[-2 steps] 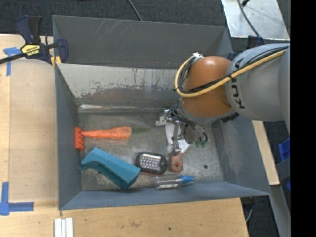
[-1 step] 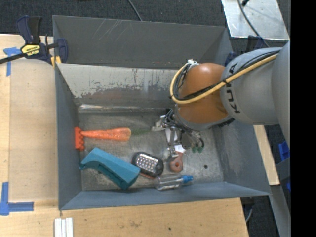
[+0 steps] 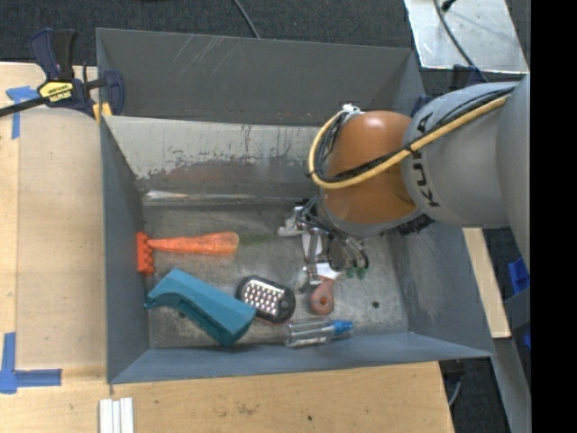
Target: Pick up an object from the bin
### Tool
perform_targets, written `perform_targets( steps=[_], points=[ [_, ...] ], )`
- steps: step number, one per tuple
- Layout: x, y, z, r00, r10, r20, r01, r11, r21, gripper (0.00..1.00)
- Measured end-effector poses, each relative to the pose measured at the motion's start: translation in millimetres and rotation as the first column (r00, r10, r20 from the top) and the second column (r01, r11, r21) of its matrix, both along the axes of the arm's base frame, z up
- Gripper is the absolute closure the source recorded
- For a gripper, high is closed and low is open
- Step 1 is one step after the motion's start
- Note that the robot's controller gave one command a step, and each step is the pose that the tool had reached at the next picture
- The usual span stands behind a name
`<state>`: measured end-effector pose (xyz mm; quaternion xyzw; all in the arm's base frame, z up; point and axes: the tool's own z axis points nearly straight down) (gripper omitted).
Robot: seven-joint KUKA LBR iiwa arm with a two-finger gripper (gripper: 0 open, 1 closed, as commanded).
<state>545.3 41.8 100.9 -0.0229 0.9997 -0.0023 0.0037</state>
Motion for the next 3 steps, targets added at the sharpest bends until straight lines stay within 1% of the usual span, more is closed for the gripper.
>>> perform_targets(
  steps=[1,2,3],
  points=[
    [-2.0,10.1,-20.3,1.0,0.022,0.004,-0.022,1.0,-0.004,0.0],
    [2.1,13.7,-15.2,0.999,0.023,0.023,-0.023,1.0,0.006,1.0],
    [2.1,13.7,-15.2,0.999,0.023,0.023,-0.023,1.0,0.006,1.0]
  ],
)
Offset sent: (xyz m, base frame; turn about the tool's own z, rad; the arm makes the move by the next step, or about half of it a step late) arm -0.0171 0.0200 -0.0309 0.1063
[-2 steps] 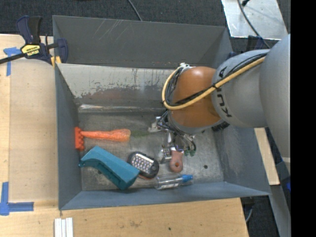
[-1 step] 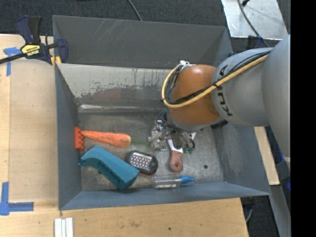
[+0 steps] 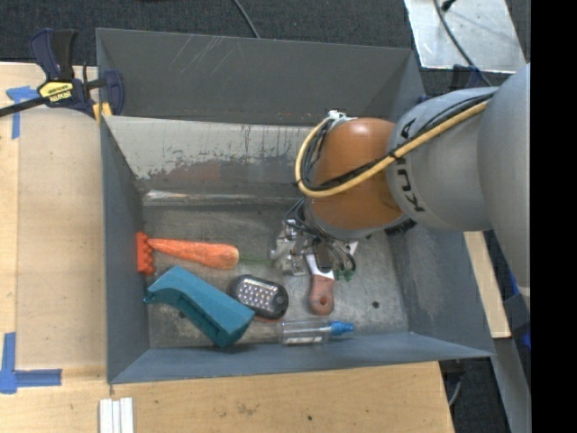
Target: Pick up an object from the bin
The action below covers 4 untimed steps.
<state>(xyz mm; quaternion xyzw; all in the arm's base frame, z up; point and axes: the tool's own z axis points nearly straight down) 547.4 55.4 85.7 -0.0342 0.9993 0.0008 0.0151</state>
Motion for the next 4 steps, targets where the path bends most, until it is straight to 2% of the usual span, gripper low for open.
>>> perform_targets(
  steps=[2,4],
  points=[
    [-5.8,-0.6,20.8,0.999,0.0,-0.033,0.0,1.0,-0.003,1.0],
    [-3.8,-0.5,52.8,1.0,0.0,-0.025,0.0,1.0,-0.003,1.0]
  ],
)
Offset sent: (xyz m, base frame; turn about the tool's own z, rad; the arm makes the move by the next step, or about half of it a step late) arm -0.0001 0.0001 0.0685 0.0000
